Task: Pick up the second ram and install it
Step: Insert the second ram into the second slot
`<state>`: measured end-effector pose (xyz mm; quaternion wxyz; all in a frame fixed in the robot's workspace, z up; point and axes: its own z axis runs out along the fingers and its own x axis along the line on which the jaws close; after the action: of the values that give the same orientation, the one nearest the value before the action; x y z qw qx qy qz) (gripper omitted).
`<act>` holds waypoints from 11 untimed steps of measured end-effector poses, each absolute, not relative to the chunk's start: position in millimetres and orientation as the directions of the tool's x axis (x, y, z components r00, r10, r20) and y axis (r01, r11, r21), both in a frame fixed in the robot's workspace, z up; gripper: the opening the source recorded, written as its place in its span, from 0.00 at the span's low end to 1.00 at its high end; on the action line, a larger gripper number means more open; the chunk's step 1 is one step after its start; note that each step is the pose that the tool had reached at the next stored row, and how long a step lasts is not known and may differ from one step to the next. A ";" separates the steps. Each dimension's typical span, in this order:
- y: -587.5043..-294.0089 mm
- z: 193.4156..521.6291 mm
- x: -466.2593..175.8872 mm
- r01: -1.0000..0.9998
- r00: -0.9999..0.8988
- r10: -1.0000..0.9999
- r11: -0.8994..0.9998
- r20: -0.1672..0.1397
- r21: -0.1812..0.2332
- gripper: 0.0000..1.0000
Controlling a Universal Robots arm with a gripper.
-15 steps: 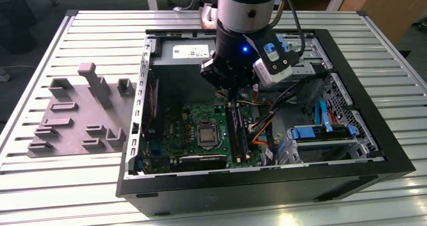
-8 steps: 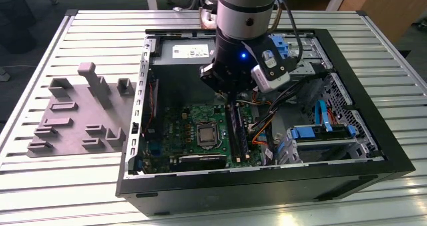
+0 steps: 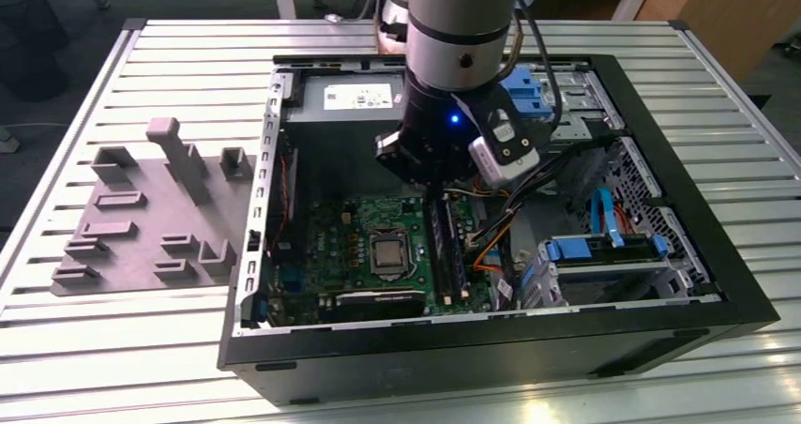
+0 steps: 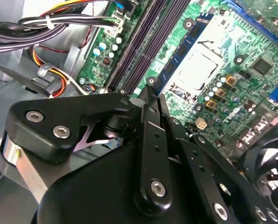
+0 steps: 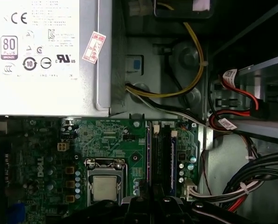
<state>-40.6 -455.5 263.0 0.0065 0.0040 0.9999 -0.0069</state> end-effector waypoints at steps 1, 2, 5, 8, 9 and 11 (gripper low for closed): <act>-455.5 262.4 -40.6 0.008 -1.000 0.008 1.000 -0.013 -0.014 0.14; -455.5 262.4 -40.6 0.008 -1.000 0.008 1.000 -0.013 -0.014 0.14; -455.5 262.3 -40.5 0.009 -1.000 0.008 1.000 -0.013 -0.014 0.14; -455.5 260.3 -38.3 0.009 -1.000 0.009 1.000 -0.013 -0.014 0.14; -455.5 258.7 -38.0 0.009 -1.000 0.009 1.000 -0.013 -0.014 0.14; -455.5 255.1 -37.9 0.010 -1.000 0.010 1.000 -0.013 -0.014 0.14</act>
<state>-37.9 -455.5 255.1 0.0065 0.0052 0.9999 -0.0069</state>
